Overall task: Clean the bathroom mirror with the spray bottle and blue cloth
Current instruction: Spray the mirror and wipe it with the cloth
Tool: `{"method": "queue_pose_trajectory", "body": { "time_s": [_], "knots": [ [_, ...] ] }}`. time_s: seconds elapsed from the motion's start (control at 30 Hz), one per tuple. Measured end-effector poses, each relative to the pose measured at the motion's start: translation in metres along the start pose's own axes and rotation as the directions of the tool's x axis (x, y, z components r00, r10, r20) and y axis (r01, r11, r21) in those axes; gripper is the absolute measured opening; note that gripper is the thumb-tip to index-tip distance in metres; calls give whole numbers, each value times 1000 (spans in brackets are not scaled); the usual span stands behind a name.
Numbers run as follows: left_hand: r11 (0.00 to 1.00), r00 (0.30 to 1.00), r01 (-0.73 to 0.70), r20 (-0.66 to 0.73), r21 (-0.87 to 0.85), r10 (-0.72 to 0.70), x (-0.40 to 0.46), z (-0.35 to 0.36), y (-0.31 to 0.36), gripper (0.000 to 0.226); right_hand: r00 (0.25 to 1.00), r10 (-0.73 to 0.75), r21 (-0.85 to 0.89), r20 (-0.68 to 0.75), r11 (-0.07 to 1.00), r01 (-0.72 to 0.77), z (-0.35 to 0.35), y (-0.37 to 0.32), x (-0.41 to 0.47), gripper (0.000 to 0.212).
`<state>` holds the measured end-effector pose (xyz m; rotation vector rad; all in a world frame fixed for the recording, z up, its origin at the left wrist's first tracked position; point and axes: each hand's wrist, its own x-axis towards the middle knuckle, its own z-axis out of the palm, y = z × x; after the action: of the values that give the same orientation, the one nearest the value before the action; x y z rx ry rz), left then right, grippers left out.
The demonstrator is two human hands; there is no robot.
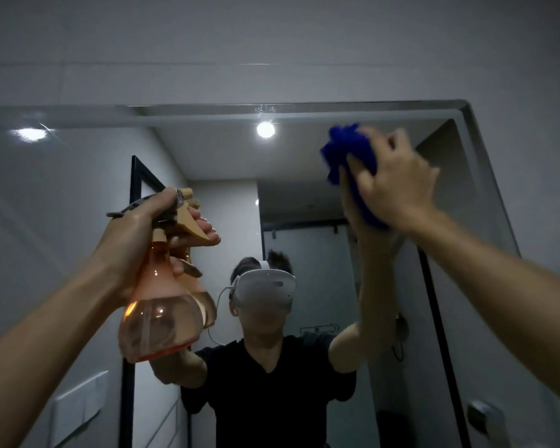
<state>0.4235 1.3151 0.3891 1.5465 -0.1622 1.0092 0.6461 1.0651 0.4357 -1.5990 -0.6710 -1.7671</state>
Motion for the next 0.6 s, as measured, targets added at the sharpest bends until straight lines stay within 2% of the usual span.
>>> {"method": "queue_pose_trajectory", "body": {
  "time_s": [0.1,0.2,0.4,0.53,0.6],
  "knots": [
    [999,999,-49,-20,19,50,0,0,-2,50,988,156,10,-16,988,-155,5,-2,55,45],
    [995,997,-79,-18,52,80,0,0,-5,50,987,158,-3,0,987,-158,12,-32,79,44],
    [998,998,-51,43,43,49,2,-1,-1,50,997,-78,50,-24,996,79,29,-111,33,46],
    [999,999,-30,40,36,28,0,-2,0,44,934,-357,98,8,930,355,23,-103,-45,47],
    [998,999,-39,27,52,37,0,-1,1,41,921,-389,102,19,917,385,15,-78,-74,49]
  ]
}}
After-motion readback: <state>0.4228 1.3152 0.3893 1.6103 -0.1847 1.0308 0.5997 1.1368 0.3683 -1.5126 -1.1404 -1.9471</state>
